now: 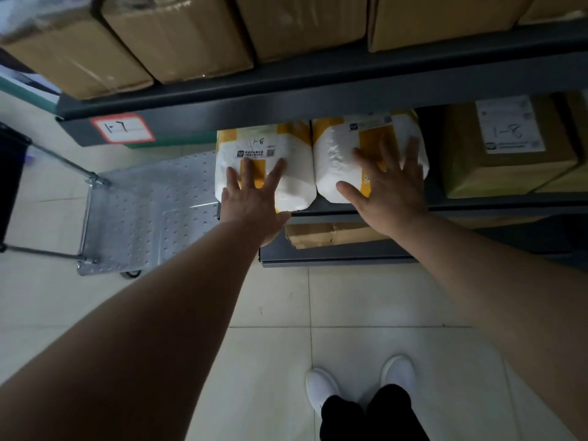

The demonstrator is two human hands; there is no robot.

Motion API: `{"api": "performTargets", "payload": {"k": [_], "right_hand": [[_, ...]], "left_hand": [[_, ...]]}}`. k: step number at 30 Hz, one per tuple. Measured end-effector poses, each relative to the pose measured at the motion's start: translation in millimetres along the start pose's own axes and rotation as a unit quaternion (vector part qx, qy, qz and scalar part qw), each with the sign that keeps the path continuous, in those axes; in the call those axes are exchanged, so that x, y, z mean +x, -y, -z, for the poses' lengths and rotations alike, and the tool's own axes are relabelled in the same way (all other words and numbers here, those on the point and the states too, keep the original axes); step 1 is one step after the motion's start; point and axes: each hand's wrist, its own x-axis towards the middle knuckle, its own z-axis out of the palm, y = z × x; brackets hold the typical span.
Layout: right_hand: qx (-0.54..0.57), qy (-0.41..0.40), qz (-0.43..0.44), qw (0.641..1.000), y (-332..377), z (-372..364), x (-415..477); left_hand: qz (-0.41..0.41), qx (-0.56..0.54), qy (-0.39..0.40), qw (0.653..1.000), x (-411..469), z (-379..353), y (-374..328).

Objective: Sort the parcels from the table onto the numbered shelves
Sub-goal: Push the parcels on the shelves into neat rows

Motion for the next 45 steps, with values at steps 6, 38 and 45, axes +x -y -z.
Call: {"api": "performTargets", "payload": {"k": [6,38,45], "right_hand": [[-0.034,0.0,-0.01,0.999,13,-2,-7],[-0.03,0.057,-0.103,0.993,-317,85,-53],[0.031,0.045,-0.09,0.995,-299,75,-49]], "left_hand": [[0.009,-0.04,0.042,0.998,-3,9,3],[-0.222,0.021,0.004,0.975,17,38,-343],[-0.209,0.036,0.011,0.977,12,35,-329]]}}
